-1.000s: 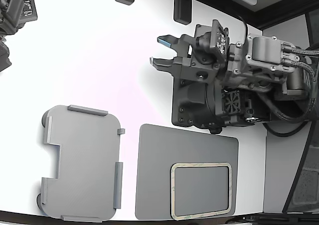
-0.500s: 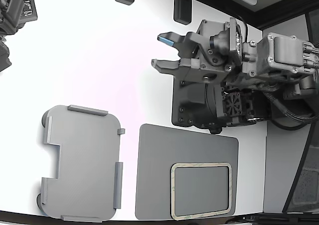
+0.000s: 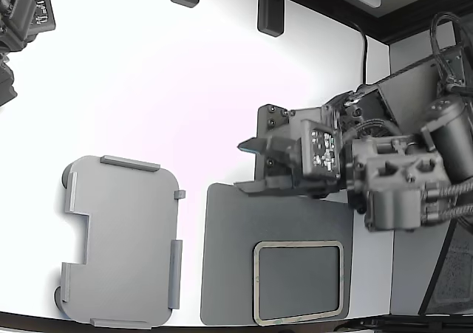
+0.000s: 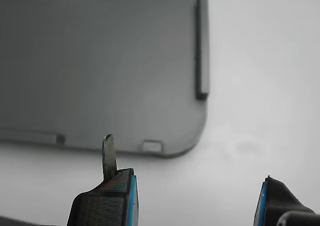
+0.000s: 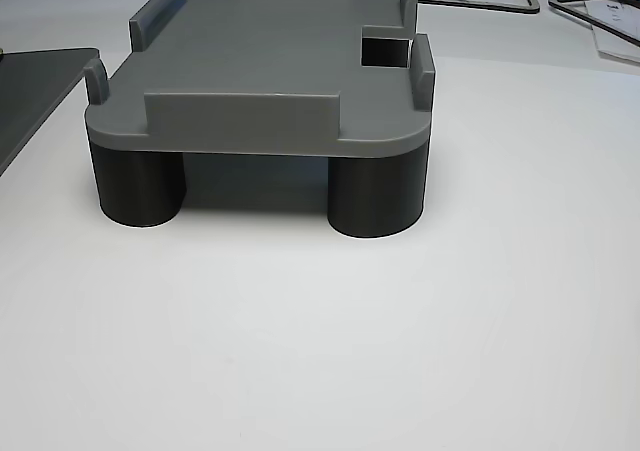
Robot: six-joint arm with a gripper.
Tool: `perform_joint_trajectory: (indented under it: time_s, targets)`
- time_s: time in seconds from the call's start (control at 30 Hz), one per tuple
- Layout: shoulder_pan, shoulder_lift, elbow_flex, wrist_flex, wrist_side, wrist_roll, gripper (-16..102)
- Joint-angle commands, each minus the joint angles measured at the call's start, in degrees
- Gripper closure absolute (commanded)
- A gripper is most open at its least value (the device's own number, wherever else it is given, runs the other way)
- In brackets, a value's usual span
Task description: Move top rectangular frame to the holder.
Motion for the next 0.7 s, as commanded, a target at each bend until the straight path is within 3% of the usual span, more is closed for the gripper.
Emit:
perform_joint_trajectory:
  time_s: [0.0, 0.43, 0.67]
  targets:
    - [7.82, -5.36, -4.04, 4.75, -1.05, 10.46, -14]
    - [17.05, -10.72, -3.96, 10.20, -19.86, 24.43, -14]
    - [23.29, -12.83, -2.20, 8.09, -21.80, 33.05, -14]
